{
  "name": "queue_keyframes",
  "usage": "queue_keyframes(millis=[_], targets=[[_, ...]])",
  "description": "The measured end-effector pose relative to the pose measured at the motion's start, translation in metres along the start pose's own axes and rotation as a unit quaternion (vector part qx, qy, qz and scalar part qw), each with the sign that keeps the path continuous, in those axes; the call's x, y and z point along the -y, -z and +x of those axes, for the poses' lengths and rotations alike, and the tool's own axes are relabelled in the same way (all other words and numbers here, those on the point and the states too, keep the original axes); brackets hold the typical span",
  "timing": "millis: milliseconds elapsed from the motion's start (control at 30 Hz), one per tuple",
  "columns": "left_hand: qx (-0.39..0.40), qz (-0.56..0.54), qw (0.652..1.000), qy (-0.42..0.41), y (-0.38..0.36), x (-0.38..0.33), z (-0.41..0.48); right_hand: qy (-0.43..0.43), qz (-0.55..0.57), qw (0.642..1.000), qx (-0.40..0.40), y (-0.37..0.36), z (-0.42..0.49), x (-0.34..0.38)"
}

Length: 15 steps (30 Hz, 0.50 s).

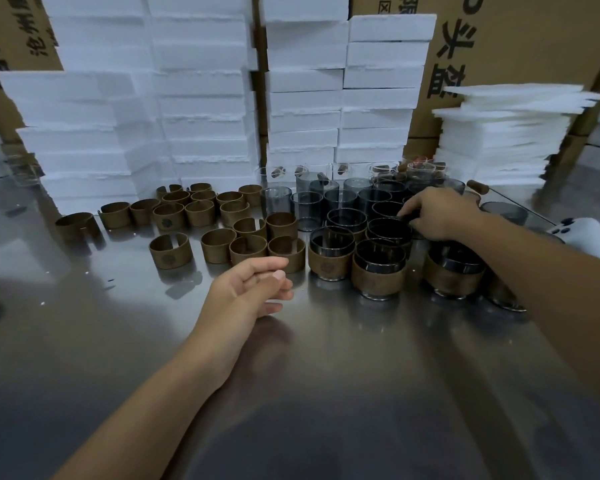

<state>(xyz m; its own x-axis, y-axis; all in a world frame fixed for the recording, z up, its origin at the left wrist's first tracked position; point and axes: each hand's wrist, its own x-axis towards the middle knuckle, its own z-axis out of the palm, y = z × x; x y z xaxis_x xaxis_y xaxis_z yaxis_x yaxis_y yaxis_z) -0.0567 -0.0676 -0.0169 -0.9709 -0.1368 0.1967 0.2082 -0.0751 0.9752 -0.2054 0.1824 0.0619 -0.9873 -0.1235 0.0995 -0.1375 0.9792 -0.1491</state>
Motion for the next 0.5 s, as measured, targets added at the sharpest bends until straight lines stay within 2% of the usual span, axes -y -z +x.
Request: queue_keyframes(millis=[167,267,400,500], targets=[[0.0,-0.001,1.0,0.001,-0.002,0.0,0.0,0.036,-0.082,0.996,0.014,0.007,0.002,0.0],[-0.002,0.0,1.0,0.001,-0.002,-0.001,0.0,0.064,-0.073,0.995,-0.005,0.009,-0.001,-0.001],[-0.003,0.003,1.0,0.001,-0.003,-0.002,-0.001,0.076,0.036,0.99,-0.109,0.011,-0.006,-0.002],[-0.013,0.001,1.0,-0.001,-0.002,-0.003,-0.001,0.079,0.142,0.966,-0.201,0.016,-0.017,0.009]])
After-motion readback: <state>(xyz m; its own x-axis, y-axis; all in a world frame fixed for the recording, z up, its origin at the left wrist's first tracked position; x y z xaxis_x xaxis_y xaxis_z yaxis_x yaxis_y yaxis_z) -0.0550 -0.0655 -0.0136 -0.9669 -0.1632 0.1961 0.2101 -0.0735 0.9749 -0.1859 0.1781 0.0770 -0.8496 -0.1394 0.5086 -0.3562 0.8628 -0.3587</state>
